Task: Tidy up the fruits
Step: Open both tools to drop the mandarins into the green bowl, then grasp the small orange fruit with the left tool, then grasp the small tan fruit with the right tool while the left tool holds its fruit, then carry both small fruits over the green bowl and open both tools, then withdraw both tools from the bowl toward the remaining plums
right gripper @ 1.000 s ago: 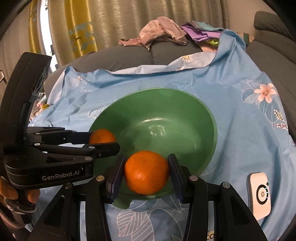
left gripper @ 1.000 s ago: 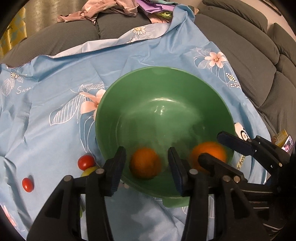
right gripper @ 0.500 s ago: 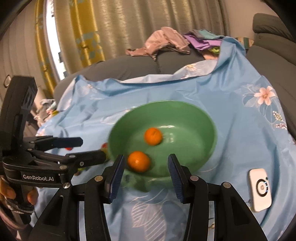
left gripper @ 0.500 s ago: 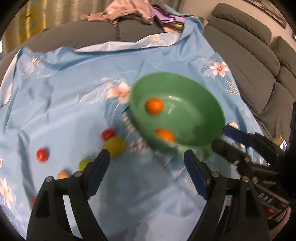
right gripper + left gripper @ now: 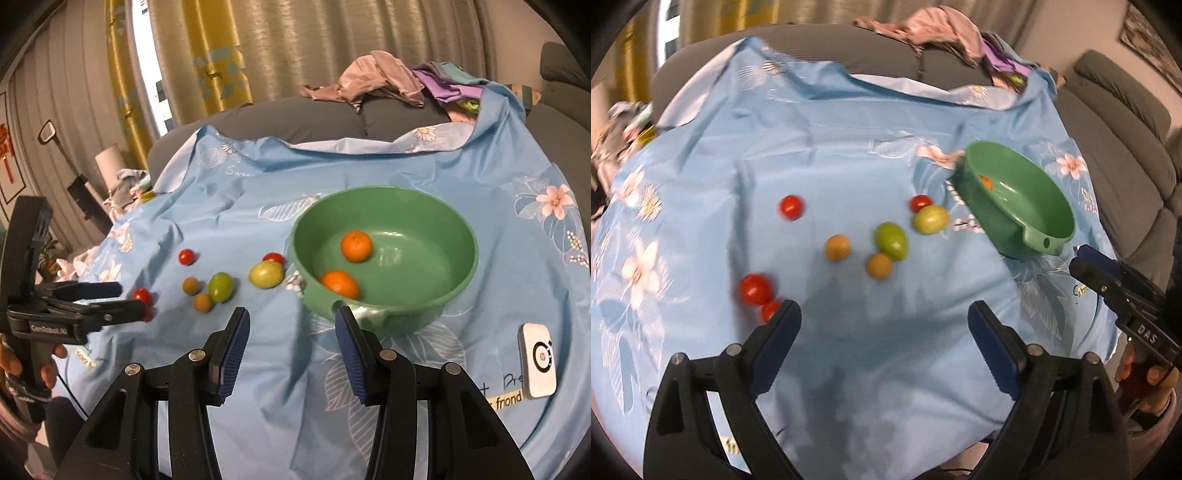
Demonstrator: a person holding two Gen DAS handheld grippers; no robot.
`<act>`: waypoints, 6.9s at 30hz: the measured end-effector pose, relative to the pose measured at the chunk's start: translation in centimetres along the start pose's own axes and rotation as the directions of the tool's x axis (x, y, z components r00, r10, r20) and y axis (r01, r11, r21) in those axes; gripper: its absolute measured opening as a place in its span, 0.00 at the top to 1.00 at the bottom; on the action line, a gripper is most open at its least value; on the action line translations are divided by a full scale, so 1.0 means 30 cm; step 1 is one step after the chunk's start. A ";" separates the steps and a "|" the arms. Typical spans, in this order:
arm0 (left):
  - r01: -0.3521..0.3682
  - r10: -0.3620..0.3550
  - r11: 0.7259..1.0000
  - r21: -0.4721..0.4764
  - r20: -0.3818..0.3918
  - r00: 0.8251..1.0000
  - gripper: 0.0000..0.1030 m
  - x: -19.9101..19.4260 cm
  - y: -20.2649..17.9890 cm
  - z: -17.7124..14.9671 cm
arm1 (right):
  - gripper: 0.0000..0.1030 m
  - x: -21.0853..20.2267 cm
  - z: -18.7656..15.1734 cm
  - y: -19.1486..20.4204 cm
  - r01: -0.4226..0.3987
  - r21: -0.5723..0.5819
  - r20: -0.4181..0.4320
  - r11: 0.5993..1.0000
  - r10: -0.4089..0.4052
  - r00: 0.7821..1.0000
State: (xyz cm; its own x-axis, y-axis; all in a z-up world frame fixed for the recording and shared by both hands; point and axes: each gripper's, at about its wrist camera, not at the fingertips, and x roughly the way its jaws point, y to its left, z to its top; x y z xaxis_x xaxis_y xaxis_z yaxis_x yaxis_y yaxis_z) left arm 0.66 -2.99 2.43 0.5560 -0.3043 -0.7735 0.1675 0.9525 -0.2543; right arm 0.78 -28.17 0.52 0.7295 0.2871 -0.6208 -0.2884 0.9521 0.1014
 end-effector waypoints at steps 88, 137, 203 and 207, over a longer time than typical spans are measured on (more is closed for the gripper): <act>0.010 0.005 0.990 0.138 -0.109 0.994 0.74 0.366 0.126 0.136 | 0.73 0.529 0.013 0.285 -0.204 -0.013 -0.307 0.979 0.190 0.933; 0.084 -0.084 0.991 0.103 -0.006 0.996 0.74 -0.002 -0.068 0.048 | 0.73 0.120 0.011 0.115 -0.179 0.052 -0.039 0.982 0.182 0.983; 0.150 -0.142 0.932 0.330 -0.048 0.989 0.31 0.329 -0.470 0.307 | 0.72 0.092 0.101 -0.243 0.127 0.163 0.032 0.978 -0.134 0.990; 0.126 -0.122 0.948 0.291 -0.033 0.992 0.22 0.269 -0.403 0.272 | 0.71 0.054 0.093 -0.207 0.113 0.152 0.043 0.982 -0.121 0.992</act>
State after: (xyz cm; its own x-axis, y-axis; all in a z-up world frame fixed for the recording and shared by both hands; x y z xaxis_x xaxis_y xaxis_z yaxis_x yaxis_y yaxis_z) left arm 9.78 -16.86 4.00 0.5042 -0.4185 -0.7554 0.4657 0.8684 -0.1702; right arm 5.47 -33.33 1.04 0.7850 0.1741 -0.5945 -0.1062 0.9833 0.1478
